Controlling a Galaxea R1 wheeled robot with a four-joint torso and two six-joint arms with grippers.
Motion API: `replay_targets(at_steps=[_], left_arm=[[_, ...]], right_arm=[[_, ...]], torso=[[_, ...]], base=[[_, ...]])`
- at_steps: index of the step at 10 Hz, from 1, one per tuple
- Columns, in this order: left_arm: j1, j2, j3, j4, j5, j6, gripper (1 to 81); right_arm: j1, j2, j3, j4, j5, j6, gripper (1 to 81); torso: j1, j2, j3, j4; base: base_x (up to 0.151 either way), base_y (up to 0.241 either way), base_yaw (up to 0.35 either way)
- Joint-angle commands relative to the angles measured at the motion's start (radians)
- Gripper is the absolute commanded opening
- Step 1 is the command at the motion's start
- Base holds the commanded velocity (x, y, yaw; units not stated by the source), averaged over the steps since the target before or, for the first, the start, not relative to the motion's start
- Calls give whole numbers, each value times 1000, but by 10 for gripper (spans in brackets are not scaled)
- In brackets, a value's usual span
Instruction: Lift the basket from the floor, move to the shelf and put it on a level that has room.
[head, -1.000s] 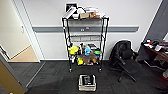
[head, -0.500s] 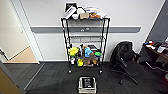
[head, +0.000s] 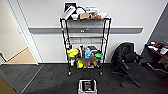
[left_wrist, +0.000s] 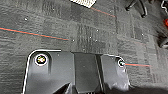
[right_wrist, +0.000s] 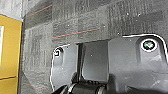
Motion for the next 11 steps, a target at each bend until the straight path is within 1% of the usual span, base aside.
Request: replay_targets(at_steps=[1,11], left_arm=[[-29,-22,8,10,39,-2,811],[-16,-21,-1,14,39,0,811]], right_arm=[[49,-13,15,-9,-45,4,811],[36,9,-31,-6,-43,2,811]], torso=[[0,0,0,0],[-1,0,0,0]], base=[[133,0,0],[133,0,0]])
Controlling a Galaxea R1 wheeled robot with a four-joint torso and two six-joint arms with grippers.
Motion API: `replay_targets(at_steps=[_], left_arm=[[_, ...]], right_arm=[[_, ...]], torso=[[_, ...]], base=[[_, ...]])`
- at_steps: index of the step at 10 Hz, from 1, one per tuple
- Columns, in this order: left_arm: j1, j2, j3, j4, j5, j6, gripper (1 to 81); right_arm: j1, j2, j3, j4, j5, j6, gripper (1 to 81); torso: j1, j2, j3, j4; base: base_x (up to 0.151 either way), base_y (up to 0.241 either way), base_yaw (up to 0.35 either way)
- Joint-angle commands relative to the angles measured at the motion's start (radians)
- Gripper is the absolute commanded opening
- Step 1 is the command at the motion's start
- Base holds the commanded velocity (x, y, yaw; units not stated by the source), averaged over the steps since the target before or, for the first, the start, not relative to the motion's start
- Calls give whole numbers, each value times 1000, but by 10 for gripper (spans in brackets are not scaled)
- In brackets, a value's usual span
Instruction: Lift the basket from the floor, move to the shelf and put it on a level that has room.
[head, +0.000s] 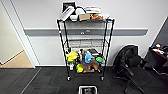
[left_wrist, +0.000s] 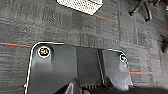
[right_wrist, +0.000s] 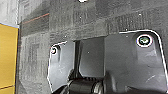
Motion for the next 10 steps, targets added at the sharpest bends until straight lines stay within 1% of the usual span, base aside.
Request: replay_targets(at_steps=[1,10], left_arm=[[-45,-19,8,14,38,-1,811],[-43,-17,7,12,38,-1,811]], right_arm=[[50,2,-7,-9,-44,2,811],[50,4,-17,-5,-44,2,811]], torso=[[0,0,0,0],[0,0,0,0]], base=[[133,0,0],[124,0,0]])
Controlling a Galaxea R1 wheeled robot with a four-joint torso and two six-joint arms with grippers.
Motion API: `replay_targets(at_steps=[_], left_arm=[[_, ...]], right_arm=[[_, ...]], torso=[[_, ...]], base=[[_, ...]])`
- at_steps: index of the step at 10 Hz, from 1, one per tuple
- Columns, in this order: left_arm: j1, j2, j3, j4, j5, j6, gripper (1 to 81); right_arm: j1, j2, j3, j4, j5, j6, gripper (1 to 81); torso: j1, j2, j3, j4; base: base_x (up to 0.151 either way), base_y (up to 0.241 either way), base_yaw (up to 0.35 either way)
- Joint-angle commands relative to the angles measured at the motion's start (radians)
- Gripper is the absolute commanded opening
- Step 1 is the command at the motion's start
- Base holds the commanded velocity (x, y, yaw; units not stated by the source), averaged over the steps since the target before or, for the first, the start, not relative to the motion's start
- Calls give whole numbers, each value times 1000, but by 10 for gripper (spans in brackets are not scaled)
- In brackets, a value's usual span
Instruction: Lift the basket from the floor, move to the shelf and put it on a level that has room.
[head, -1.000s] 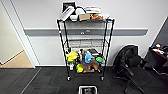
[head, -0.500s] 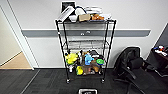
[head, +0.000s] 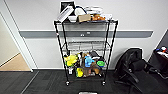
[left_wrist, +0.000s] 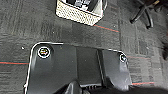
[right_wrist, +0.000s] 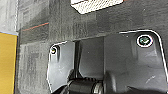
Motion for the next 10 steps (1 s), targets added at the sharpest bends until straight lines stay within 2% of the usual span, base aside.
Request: replay_targets(at_steps=[1,10], left_arm=[[-43,-18,11,14,38,0,811],[-43,-12,6,15,40,0,811]], right_arm=[[48,-8,-1,-5,-45,4,811],[51,1,-15,-6,-45,4,811]], torso=[[0,0,0,0],[0,0,0,0]], base=[[115,0,0],[107,0,0]])
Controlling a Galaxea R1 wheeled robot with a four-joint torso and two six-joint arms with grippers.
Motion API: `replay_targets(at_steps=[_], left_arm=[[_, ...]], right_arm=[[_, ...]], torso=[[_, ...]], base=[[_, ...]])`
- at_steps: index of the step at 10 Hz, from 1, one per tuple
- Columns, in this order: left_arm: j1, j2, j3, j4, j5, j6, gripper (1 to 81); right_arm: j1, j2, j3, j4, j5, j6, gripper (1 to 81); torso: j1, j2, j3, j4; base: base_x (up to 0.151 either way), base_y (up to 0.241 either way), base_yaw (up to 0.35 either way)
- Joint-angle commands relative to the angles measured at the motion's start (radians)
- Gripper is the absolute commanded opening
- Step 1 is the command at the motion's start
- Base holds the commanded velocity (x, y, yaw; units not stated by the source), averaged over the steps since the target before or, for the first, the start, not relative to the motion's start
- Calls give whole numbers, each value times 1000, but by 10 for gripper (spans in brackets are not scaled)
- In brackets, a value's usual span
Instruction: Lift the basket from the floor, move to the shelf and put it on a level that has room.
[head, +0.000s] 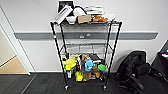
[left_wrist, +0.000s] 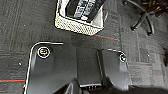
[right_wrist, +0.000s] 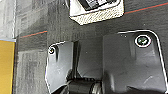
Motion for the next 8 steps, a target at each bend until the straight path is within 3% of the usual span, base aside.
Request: replay_targets(at_steps=[1,5,8], left_arm=[[-43,-15,9,15,39,0,811],[-43,-14,7,15,39,0,811],[-42,-14,6,15,39,0,811]], right_arm=[[50,-12,10,-10,-45,4,811],[49,-12,7,-10,-45,4,811],[49,-12,6,-6,-45,4,811]], torso=[[0,0,0,0],[0,0,0,0],[1,0,0,0]], base=[[91,0,0],[69,0,0],[0,0,0]])
